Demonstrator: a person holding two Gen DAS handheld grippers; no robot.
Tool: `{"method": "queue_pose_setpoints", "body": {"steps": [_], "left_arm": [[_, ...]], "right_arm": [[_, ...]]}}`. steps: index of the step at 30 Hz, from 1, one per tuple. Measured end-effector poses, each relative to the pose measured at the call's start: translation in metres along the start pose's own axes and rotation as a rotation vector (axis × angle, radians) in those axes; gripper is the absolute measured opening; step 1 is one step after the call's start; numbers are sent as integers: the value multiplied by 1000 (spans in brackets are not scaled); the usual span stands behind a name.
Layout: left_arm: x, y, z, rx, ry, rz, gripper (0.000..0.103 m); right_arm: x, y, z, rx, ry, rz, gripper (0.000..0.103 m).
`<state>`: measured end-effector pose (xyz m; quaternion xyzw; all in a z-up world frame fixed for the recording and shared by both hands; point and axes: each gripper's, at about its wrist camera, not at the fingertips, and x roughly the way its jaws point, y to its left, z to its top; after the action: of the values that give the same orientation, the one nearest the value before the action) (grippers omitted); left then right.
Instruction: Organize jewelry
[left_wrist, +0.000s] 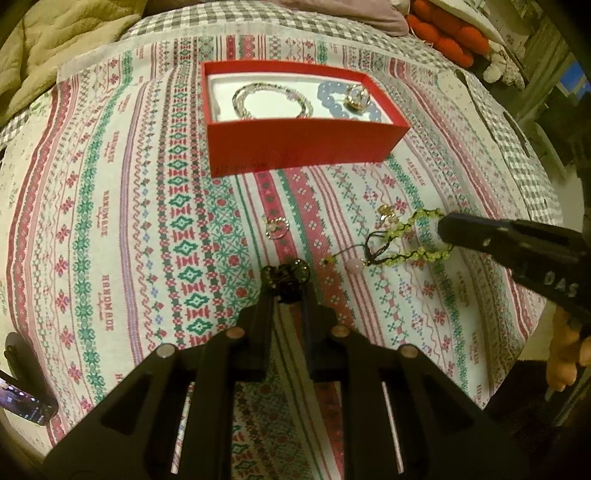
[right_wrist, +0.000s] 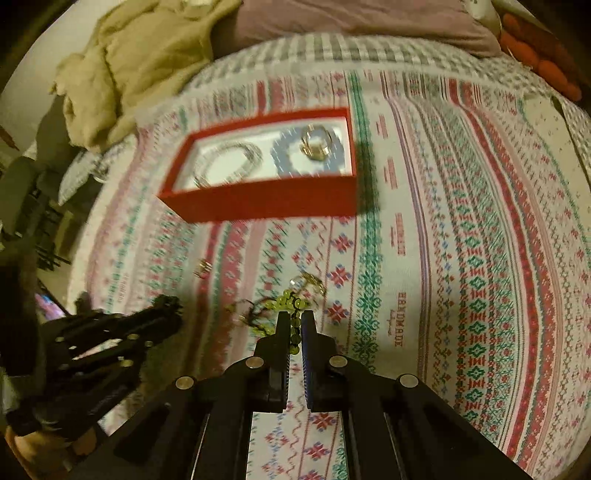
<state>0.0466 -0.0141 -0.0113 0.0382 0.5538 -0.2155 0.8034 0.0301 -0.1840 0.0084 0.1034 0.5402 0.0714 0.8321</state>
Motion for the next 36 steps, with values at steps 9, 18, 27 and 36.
{"method": "queue_pose_setpoints", "body": {"steps": [9,18,27,36], "left_arm": [[-19,-8,11,-3,-54,-25,16],[-27,-12,25,-18,-89,-46,16],[-32,-13,41,-29,-144,-63,16],[-27,-18,73,0,-202,-50,16]], "right_arm": [[-35,0,14,10,-87,55,6],[-60,1,28,24,-162,93,6],[-72,-2,43,52,-222,130,6],[-78,-10,69,91,-299,169,6]]}}
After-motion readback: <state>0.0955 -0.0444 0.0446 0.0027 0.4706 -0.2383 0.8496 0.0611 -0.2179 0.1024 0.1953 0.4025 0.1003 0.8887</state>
